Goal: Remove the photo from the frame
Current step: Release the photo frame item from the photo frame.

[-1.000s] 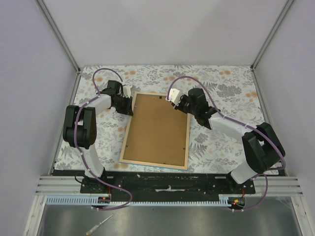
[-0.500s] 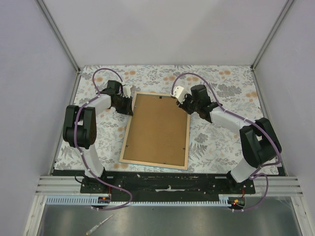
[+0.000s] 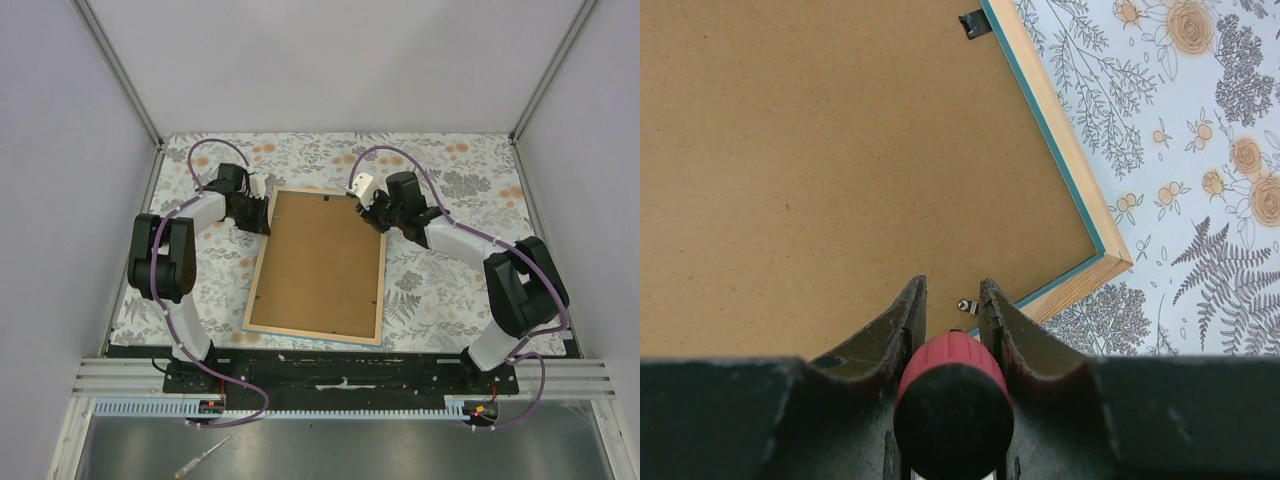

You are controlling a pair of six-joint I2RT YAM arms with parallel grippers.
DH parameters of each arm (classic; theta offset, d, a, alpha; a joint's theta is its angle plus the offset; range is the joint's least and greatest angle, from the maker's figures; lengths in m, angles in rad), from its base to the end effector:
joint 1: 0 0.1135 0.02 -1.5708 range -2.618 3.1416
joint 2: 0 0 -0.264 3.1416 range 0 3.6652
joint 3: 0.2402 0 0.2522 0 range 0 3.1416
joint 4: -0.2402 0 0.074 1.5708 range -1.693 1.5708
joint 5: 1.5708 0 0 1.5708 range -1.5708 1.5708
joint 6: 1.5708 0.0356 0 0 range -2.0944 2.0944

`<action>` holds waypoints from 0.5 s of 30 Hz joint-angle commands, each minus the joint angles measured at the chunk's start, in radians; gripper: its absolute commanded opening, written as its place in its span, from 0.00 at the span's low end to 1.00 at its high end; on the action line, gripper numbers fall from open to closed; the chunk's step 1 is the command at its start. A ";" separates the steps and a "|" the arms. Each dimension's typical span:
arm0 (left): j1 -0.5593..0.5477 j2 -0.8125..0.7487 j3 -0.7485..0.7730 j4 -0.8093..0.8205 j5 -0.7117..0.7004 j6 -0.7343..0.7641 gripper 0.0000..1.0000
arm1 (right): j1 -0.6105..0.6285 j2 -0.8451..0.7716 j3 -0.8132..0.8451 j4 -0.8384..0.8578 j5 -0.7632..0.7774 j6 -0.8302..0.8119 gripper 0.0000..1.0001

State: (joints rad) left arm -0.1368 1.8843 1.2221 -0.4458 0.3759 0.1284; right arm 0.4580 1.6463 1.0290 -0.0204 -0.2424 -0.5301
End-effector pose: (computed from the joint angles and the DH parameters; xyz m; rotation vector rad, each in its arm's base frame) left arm 0.3740 -0.0647 0.1655 0.4660 2.5995 -0.5044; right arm 0.3206 0.1676 0.2193 -1.1578 1.8661 0.2270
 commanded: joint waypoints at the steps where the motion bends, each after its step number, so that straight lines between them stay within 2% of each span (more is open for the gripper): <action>1: -0.001 0.032 0.008 -0.004 0.015 -0.004 0.02 | 0.002 0.026 0.022 0.066 0.006 0.010 0.00; 15: -0.001 0.029 0.007 -0.004 0.014 -0.004 0.02 | 0.002 0.043 0.019 0.126 0.069 0.010 0.00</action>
State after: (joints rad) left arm -0.1368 1.8843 1.2232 -0.4469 0.3759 0.1284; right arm 0.4587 1.6829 1.0290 0.0502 -0.1986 -0.5262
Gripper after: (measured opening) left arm 0.268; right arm 0.324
